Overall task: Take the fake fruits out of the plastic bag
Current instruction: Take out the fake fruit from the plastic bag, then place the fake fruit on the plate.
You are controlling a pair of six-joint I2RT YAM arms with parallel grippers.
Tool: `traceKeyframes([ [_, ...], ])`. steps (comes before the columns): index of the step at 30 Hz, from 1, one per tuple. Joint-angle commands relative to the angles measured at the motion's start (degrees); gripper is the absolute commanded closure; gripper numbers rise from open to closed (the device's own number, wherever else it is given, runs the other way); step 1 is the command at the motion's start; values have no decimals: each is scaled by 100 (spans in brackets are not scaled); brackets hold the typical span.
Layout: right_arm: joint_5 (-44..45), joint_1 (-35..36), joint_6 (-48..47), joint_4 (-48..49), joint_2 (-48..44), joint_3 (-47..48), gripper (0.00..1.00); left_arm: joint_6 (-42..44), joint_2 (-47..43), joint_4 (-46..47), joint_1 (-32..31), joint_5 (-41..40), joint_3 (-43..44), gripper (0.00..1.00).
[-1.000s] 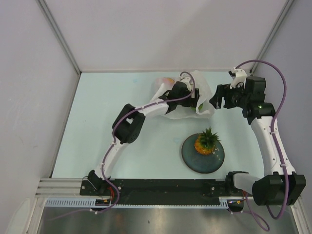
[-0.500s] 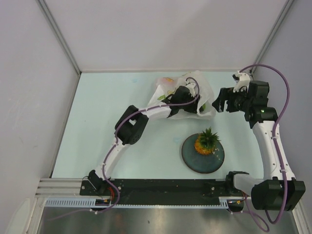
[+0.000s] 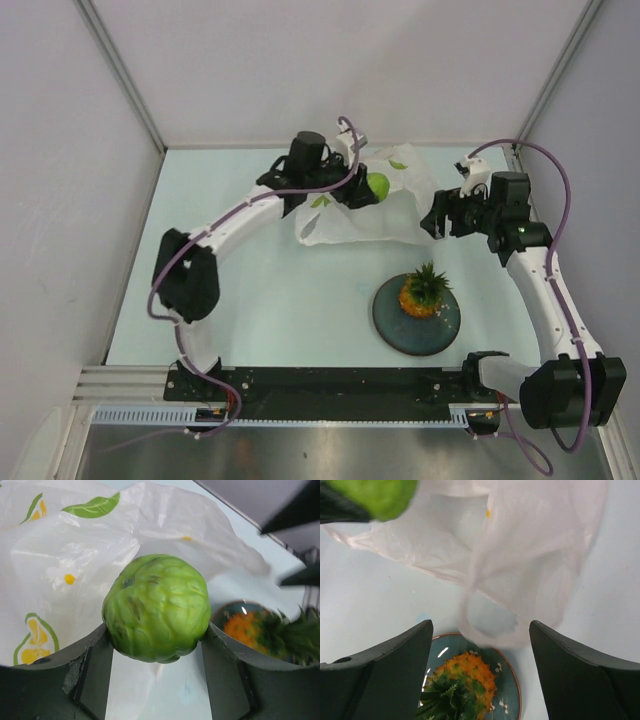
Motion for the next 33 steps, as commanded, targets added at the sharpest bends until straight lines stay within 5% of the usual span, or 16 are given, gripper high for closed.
traceKeyframes([
  [1,-17,90,106,568,130,-24,17,1467,-871,-1335,9,1156,-660,100],
  [5,79,90,238,718,226,-24,17,2573,-1574,-1671,0,1562,-1863,100],
  [13,185,81,308,736,227,-33,16,3965,-2454,-626,-702,701,-3824,100],
  [19,229,2,282,780,78,-182,16,3614,-2043,490,-1063,639,-4002,100],
  [33,203,-165,291,815,16,-358,16,4615,-1084,281,-1441,964,-3079,100],
])
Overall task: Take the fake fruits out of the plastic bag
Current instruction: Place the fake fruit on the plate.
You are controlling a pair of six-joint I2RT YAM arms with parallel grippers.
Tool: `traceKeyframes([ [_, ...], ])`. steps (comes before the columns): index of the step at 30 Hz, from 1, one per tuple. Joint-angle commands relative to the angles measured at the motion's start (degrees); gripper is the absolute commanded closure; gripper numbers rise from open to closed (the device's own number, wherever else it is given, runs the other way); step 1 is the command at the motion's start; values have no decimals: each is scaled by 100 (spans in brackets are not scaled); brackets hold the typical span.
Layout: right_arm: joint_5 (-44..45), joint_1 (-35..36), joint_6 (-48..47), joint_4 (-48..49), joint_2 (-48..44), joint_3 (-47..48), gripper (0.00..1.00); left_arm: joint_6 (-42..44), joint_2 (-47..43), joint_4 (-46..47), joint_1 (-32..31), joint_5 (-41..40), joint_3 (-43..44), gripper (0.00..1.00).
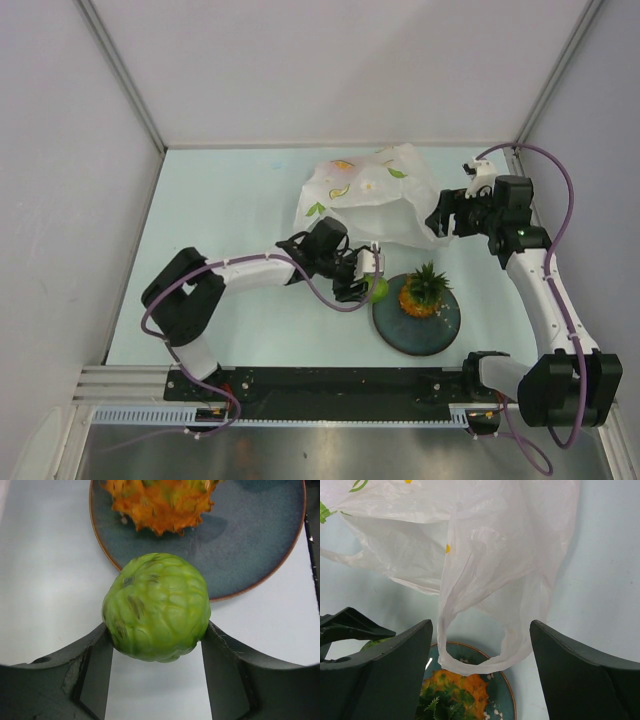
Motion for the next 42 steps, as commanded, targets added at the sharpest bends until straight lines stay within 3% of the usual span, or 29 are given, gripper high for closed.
traceKeyframes([
  [1,26,-12,50,225,-26,22,16,749,213,-182,-134,359,569,100],
  [6,43,-12,68,199,-17,31,16,391,486,-720,-178,473,949,99],
  [9,87,-12,68,199,-8,31,15,-723,275,104,-178,325,476,98],
  [13,78,-12,16,260,-8,49,15,-3101,126,1167,-178,26,166,98],
  [16,78,-12,-72,129,71,128,15,-3941,134,1450,-239,-369,60,98],
  [29,34,23,-152,41,212,198,15,-4427,653,1469,-512,-959,122,94],
  [33,26,41,-117,76,264,198,15,-4418,740,1513,-521,-1012,130,72],
  [35,17,32,-99,128,273,216,15,-4409,793,1469,-512,-1003,209,67],
  [42,34,50,-73,137,291,242,15,-4304,907,1337,-521,-1276,420,34],
])
